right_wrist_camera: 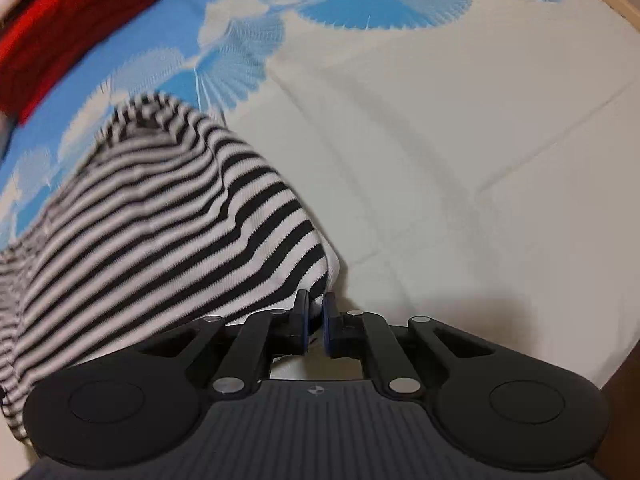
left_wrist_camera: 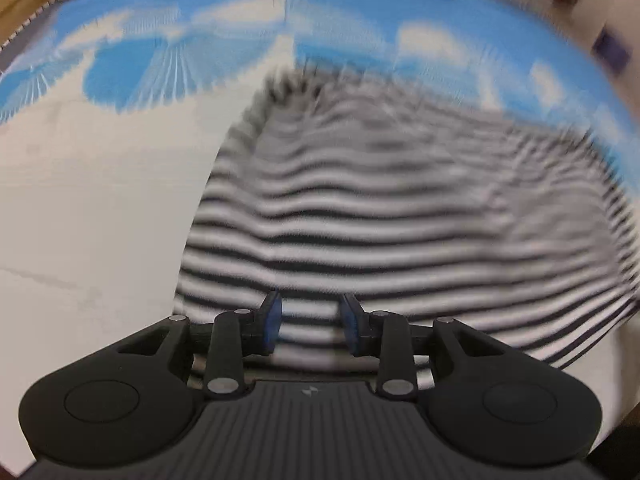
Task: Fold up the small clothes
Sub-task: 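Open both tools and smooth the folded striped shirt, then move the left tool to the folded shirt's edge and grasp it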
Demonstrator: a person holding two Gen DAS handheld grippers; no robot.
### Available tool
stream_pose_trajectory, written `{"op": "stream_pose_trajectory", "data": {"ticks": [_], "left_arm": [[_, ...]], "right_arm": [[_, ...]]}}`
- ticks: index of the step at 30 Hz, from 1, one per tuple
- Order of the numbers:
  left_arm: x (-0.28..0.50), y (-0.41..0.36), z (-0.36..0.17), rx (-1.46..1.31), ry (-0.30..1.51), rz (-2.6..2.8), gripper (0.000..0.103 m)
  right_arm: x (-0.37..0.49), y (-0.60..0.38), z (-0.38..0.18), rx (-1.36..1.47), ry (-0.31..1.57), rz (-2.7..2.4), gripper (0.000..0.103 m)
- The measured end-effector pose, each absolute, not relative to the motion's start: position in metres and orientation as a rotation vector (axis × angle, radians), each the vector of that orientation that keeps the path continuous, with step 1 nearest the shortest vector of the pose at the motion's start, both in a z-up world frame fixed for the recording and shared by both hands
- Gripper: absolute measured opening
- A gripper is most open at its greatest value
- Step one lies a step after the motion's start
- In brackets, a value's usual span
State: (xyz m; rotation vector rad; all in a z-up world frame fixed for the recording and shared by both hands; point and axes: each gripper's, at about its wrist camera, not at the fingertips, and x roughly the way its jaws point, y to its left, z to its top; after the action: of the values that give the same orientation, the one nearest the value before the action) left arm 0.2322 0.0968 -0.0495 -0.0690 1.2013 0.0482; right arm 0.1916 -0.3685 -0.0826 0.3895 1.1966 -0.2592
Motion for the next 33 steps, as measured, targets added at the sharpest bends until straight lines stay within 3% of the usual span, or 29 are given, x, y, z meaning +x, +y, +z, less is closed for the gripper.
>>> {"op": "stream_pose_trajectory", "data": {"ticks": [7,9,12,15,17,26,33], "left_arm": [[0.237,0.102,-0.036,-0.071,1.126,0.104,0.036],[0.239,0.104,-0.038,-0.078,1.136,0.123,0.036],[0.237,0.105,-0.040,-0.051,1.161,0.142,0.036],[0.230,0.110,-0.031,-0.074,1.120,0.129,0.036],[0.224,0.114,-0.024,-0.090,1.091,0.128,0.037],[0.194,0.135,0.010,-0.244,0.976,0.132,0.038],[0.171,0.126,0.007,-0.246,0.960,0.070,0.038]], "right_arm": [[0.188,-0.353,-0.043,0.273,0.959,-0.246,0.013],[0.188,-0.349,-0.039,0.289,0.935,-0.177,0.026],[0.196,-0.339,-0.054,0.306,1.020,-0.086,0.031],[0.200,-0.329,-0.085,0.188,1.227,-0.131,0.032],[0.201,-0.331,-0.088,0.188,1.242,-0.190,0.036],[0.192,-0.301,-0.025,0.126,0.865,-0.145,0.038],[0.176,-0.268,0.007,0.111,0.719,-0.047,0.038]]}}
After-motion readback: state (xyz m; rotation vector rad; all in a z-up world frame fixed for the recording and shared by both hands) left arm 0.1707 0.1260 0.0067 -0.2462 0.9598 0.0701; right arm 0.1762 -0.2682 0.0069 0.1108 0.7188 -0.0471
